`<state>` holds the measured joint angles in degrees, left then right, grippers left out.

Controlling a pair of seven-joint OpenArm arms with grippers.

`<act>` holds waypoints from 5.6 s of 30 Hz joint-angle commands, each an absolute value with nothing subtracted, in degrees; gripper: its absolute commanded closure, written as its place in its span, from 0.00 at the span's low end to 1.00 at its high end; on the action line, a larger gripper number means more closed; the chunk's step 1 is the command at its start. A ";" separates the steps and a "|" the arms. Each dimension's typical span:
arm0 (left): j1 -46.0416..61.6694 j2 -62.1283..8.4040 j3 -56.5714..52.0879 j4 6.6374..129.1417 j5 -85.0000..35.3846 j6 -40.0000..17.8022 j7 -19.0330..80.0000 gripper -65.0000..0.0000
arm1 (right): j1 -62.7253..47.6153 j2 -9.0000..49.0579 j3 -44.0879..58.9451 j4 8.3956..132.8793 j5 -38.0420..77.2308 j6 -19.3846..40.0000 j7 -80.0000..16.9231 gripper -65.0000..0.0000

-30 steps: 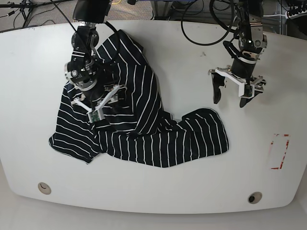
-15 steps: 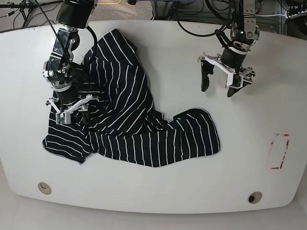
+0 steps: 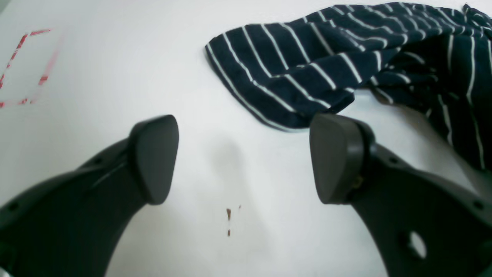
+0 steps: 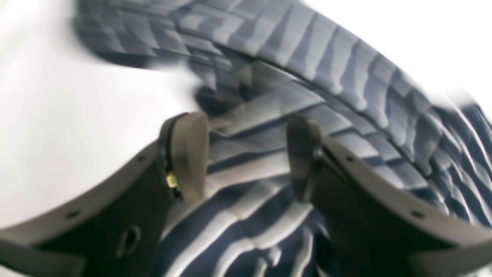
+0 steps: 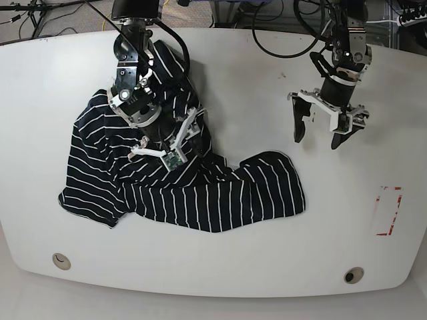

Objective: Fold the T-shirt properly

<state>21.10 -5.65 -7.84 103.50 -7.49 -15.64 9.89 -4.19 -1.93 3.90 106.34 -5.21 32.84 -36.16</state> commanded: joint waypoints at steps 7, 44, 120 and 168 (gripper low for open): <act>18.38 -4.29 -2.69 104.45 -8.03 -16.48 10.27 0.22 | -6.86 2.55 7.28 107.47 -5.51 31.37 -32.21 0.52; 13.92 -4.04 2.17 98.30 -7.31 -16.54 15.64 0.22 | -4.56 1.98 11.16 110.34 -3.62 37.78 -39.64 0.52; 14.29 -6.37 3.21 101.32 -3.38 -16.31 17.80 0.32 | 6.81 3.91 46.11 87.78 -3.56 40.00 -42.95 0.24; 0.04 -6.20 -13.76 88.92 -22.73 -16.31 34.15 0.11 | 2.86 0.22 39.96 86.64 -3.56 40.00 -37.93 1.00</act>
